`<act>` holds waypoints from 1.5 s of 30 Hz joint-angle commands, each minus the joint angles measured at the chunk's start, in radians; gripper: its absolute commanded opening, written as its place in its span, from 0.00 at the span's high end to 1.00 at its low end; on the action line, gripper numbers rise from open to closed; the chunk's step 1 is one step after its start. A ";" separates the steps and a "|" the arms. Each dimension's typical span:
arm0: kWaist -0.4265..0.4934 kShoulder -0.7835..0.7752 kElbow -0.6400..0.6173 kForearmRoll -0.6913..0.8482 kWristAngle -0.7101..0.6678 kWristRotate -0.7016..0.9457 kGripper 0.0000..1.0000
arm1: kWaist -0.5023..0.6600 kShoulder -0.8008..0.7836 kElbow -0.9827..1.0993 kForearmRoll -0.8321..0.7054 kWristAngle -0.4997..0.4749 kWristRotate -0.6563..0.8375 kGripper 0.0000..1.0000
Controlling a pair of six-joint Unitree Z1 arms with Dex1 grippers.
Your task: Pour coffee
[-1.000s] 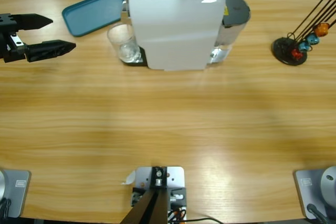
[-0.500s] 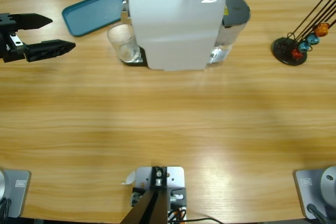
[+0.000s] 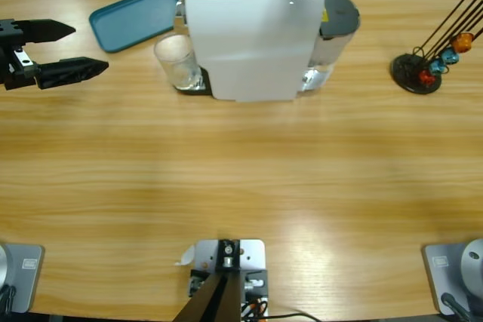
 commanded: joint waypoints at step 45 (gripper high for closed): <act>-0.015 -0.018 0.063 -0.005 -0.048 -0.014 0.00 | -0.027 -0.646 1.337 -1.020 0.024 -0.288 0.00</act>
